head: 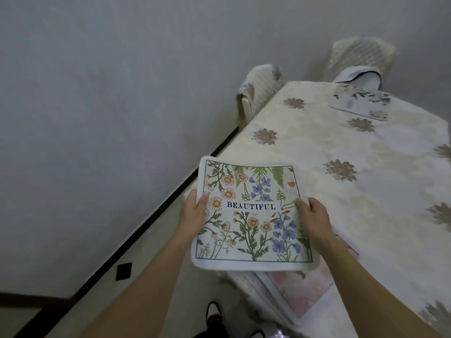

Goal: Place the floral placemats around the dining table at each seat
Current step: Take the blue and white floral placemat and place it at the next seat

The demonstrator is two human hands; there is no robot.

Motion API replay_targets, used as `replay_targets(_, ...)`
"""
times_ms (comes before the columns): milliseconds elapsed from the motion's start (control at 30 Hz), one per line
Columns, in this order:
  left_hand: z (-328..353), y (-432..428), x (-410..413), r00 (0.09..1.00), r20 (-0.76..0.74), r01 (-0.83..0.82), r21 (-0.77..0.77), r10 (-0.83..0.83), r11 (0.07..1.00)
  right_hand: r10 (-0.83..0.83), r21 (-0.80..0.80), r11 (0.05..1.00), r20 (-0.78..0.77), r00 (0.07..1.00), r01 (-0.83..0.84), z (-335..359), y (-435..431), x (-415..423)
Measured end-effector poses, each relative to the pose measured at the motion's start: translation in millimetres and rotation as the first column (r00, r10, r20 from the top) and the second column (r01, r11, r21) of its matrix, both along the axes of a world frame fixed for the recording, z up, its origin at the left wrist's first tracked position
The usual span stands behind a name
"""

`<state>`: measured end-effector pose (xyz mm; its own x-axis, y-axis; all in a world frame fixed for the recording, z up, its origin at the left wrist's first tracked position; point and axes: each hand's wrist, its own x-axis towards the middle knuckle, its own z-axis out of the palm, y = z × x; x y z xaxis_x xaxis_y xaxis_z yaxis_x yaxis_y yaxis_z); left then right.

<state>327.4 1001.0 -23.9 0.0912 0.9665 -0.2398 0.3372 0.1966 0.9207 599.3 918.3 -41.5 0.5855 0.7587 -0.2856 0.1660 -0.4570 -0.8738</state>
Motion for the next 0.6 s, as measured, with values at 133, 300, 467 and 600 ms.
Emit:
replay_targets(133,5.6,-14.5,-68.9,0.975,-0.009,-0.22,-0.026,0.22,0.975,0.207,0.025,0.978,-0.039,0.978,-0.206,3.0,42.5,-61.8)
replay_targets(300,10.7,-22.9,-135.2,0.912,0.008,-0.41,-0.016,0.41,0.912,0.403,0.044,0.914,0.015,0.915,-0.403,10.6,93.2,-127.3)
replay_targets(467,10.9,-2.4,-179.7,0.86,0.034,-0.509,0.004,0.509,0.86,0.476,0.05,0.877,0.029,0.879,-0.477,20.0,136.2,-178.1)
replay_targets(600,2.0,33.3,-211.3,0.844,0.068,-0.533,-0.013,0.532,0.846,0.488,0.041,0.871,0.049,0.871,-0.49,17.9,177.5,-210.4)
